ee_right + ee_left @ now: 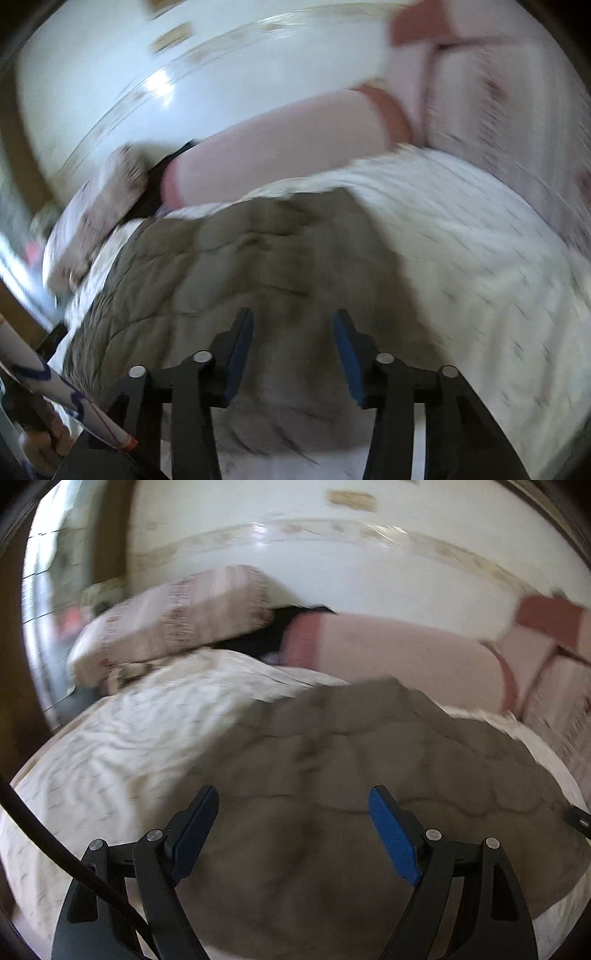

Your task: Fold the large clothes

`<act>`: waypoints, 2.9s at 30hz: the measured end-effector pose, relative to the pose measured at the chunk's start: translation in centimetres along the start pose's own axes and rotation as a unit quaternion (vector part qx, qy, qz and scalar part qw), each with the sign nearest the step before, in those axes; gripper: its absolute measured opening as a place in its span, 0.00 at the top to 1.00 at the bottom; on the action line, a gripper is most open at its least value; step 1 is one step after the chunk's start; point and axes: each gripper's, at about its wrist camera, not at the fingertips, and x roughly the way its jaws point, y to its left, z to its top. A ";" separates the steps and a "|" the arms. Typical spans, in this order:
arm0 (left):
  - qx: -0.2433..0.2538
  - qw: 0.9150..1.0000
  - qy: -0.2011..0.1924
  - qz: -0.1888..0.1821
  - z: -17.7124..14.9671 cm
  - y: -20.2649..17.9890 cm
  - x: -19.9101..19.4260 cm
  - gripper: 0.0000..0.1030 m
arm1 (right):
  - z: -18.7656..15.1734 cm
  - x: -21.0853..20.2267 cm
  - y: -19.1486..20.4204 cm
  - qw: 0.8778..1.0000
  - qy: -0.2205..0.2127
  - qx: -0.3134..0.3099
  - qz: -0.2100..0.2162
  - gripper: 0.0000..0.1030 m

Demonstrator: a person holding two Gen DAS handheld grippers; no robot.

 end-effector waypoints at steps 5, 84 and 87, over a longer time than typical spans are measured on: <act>0.032 0.998 0.045 0.003 -0.8 -3.2 4.0 0.19 | 0.5 5.0 4.9 0.997 0.021 -0.067 -0.022 0.60; 0.097 0.994 0.017 0.036 -5.0 -4.3 1.6 0.19 | -6.2 4.7 8.0 0.970 0.034 -0.184 -0.154 0.53; 0.090 0.995 0.021 0.030 -5.2 -3.9 0.5 0.19 | -6.5 4.2 8.3 0.969 0.026 -0.186 -0.163 0.53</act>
